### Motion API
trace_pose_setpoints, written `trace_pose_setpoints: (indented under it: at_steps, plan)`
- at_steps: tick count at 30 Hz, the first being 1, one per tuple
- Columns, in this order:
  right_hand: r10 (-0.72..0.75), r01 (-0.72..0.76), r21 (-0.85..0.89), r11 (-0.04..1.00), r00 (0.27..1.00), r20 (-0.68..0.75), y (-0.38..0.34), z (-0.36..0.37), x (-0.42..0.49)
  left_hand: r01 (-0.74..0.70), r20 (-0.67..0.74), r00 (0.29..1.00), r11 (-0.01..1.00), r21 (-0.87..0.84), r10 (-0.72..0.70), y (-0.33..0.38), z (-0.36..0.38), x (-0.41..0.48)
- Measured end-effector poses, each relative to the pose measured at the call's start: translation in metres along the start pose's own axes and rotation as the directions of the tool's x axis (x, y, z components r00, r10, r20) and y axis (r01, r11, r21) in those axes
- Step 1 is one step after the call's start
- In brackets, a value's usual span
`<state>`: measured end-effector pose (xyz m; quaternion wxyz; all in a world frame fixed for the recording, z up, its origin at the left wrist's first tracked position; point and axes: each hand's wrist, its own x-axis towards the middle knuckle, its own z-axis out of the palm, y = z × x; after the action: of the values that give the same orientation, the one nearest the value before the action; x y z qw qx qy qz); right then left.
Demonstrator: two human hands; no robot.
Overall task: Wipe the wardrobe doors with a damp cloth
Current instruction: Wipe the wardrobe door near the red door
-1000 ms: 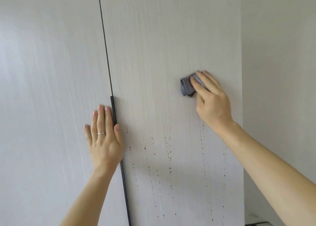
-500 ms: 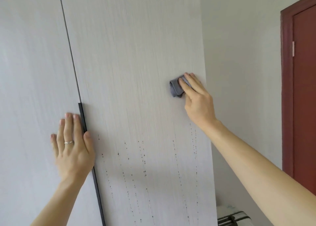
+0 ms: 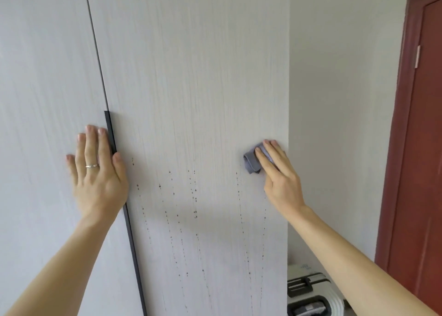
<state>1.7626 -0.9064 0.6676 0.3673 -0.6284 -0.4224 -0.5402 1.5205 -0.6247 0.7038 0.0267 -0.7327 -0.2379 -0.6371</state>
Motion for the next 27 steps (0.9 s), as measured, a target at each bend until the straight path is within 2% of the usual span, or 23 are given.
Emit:
trace_pose_setpoints:
  at_steps: [5,9,13,17,20,24,27]
  plan:
    - [0.131,-0.125,0.047,0.991,0.979,-0.153,0.005,-0.004,0.104,0.009,-0.029,1.000,1.000,0.002,-0.009,0.000,0.002,-0.001]
    - [0.124,-0.120,0.036,0.992,0.972,-0.200,0.004,0.007,0.095,0.015,-0.030,0.999,1.000,-0.002,-0.015,0.002,0.001,0.003]
    - [0.018,-0.022,-0.036,0.999,0.994,-0.110,0.003,0.015,0.005,0.008,-0.021,1.000,1.000,0.005,-0.008,0.002,0.000,0.003]
    - [0.032,-0.026,-0.089,0.996,0.997,0.066,-0.006,0.010,-0.051,0.039,-0.018,0.999,0.999,-0.001,-0.039,0.003,0.001,0.001]
    - [0.047,-0.040,-0.088,0.995,0.995,0.084,-0.005,0.007,-0.027,0.039,-0.013,0.999,0.999,-0.002,-0.039,0.005,0.000,0.000]
    - [0.051,-0.048,-0.052,0.997,0.998,0.048,0.001,0.002,0.034,0.042,0.002,0.999,0.999,-0.012,-0.042,0.002,0.000,-0.008]
    - [0.073,-0.072,-0.048,0.996,0.997,0.022,-0.001,0.005,0.046,0.022,0.037,0.999,1.000,0.003,-0.023,-0.005,0.000,-0.025]
